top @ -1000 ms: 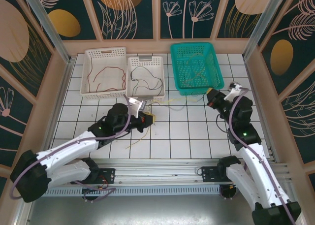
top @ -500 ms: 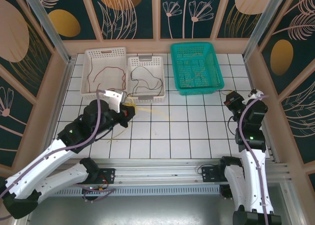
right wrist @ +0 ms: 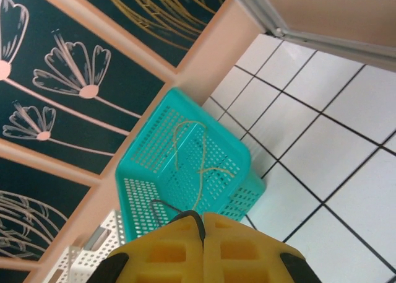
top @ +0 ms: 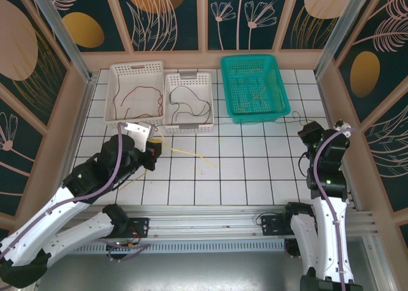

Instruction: Untangle the cables

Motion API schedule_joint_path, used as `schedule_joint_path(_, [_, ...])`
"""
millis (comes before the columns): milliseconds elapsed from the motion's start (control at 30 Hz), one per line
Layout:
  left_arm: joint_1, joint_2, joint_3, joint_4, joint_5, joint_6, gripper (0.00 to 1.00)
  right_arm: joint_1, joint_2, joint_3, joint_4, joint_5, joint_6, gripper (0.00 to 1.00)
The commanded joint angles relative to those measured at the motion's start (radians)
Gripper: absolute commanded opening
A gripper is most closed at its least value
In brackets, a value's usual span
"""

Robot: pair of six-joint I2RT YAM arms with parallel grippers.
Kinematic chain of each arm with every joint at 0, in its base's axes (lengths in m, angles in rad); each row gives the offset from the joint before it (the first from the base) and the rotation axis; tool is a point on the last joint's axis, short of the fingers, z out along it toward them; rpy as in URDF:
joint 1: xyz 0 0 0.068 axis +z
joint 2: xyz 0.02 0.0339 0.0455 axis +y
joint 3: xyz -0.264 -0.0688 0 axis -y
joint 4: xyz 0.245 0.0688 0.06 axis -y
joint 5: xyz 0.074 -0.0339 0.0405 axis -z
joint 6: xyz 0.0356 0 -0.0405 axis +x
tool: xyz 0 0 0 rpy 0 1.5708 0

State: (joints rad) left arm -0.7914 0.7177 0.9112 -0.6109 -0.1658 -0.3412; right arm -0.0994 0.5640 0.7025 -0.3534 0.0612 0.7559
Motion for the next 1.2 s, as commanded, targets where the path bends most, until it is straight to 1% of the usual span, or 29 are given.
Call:
schedule_joint_path(0, [-0.003,-0.019,0.036,-0.036,-0.096,0.015,0.00,-0.011,-0.018,0.040,-0.065,0.109,0.041,0.00])
schedule_joint_path(100, [-0.002,-0.015,0.049,-0.057,-0.150,0.021,0.00,-0.011,-0.028,0.053,-0.121,0.204,0.075,0.00])
schedule_joint_path(233, [-0.002,-0.014,0.055,-0.062,-0.198,0.020,0.00,-0.012,-0.030,0.043,-0.150,0.248,0.107,0.00])
schedule_joint_path(333, [-0.002,-0.012,0.055,-0.077,-0.251,0.020,0.00,-0.014,-0.038,0.048,-0.180,0.313,0.131,0.00])
schedule_joint_path(400, [-0.002,-0.017,0.055,-0.081,-0.275,0.019,0.00,-0.015,-0.038,0.044,-0.184,0.305,0.147,0.00])
schedule_joint_path(500, [-0.002,-0.024,0.054,-0.059,-0.309,0.010,0.00,-0.014,-0.033,0.025,-0.140,0.237,0.116,0.00])
schedule_joint_path(567, [-0.002,-0.024,0.055,-0.025,-0.317,0.002,0.00,-0.015,-0.037,0.024,-0.122,0.219,0.100,0.00])
schedule_joint_path(733, [-0.002,0.012,0.070,0.031,-0.338,0.014,0.00,-0.013,-0.036,0.026,-0.148,0.258,0.115,0.00])
schedule_joint_path(833, [-0.002,0.042,0.092,0.030,-0.350,0.028,0.00,-0.016,-0.044,0.010,-0.160,0.281,0.134,0.00])
schedule_joint_path(867, [-0.003,0.047,0.093,0.022,-0.367,0.030,0.00,-0.017,-0.046,0.007,-0.162,0.293,0.130,0.00])
schedule_joint_path(933, [0.001,0.051,0.093,0.001,-0.447,0.030,0.00,-0.017,-0.045,-0.001,-0.166,0.310,0.124,0.00])
schedule_joint_path(1033, [0.011,0.055,0.102,-0.019,-0.499,0.016,0.00,-0.018,-0.025,-0.026,-0.154,0.286,0.120,0.00])
schedule_joint_path(1067, [0.014,0.058,0.105,-0.019,-0.500,0.007,0.00,-0.020,-0.015,-0.039,-0.140,0.247,0.116,0.00])
schedule_joint_path(1133, [0.014,0.069,0.116,-0.009,-0.465,0.000,0.00,-0.024,-0.006,-0.065,-0.101,0.162,0.107,0.00])
schedule_joint_path(1167, [0.014,0.077,0.122,0.000,-0.446,-0.008,0.00,-0.025,-0.007,-0.085,-0.043,0.084,0.077,0.00])
